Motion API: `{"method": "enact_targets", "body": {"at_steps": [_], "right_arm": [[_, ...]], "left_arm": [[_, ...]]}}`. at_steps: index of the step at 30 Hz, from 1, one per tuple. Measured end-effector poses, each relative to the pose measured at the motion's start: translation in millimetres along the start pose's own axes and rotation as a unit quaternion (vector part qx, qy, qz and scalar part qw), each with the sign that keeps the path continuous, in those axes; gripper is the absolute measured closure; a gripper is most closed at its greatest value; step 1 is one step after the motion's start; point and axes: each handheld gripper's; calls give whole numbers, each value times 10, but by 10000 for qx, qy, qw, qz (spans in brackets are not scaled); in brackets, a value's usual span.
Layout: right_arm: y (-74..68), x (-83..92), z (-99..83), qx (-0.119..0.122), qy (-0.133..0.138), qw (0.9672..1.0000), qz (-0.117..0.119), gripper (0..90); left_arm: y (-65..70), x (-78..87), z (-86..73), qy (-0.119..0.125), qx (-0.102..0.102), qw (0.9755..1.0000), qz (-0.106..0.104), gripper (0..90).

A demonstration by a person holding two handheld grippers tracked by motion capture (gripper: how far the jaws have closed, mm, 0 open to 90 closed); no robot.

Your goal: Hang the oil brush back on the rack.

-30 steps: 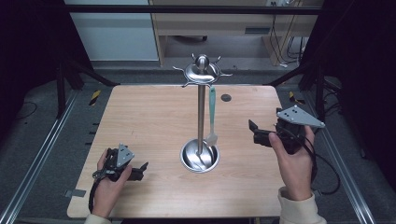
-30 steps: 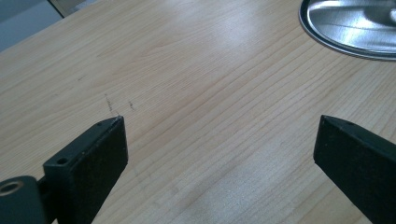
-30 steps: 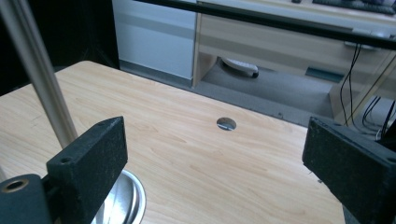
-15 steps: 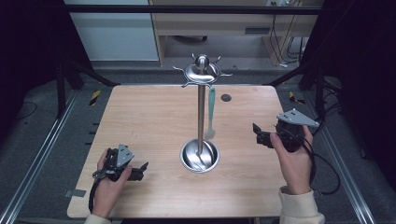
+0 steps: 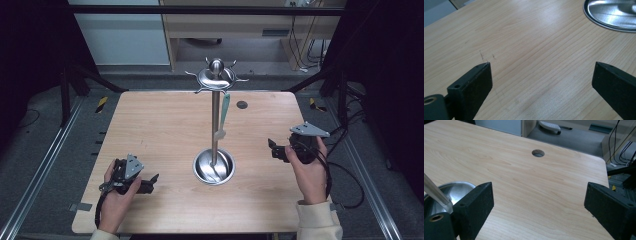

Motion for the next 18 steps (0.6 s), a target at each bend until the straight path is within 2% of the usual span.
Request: {"method": "enact_targets", "body": {"at_steps": [5,18], "right_arm": [[27,-121,-83,-20,-160,9999,39,95],[72,-305,-228,-26,-465,9988,137,94]], "left_arm": [[-1,0,-1,-2,-1,10000,2,26],[2,-1,0,2,-7,10000,0,26]]}}
Point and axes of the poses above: each handheld gripper's, and its own axes: x roughly backward along the jaws, z roughly out of its top, y roughly to its right, and after that the axes turned 8 degrees about -y, right-handed
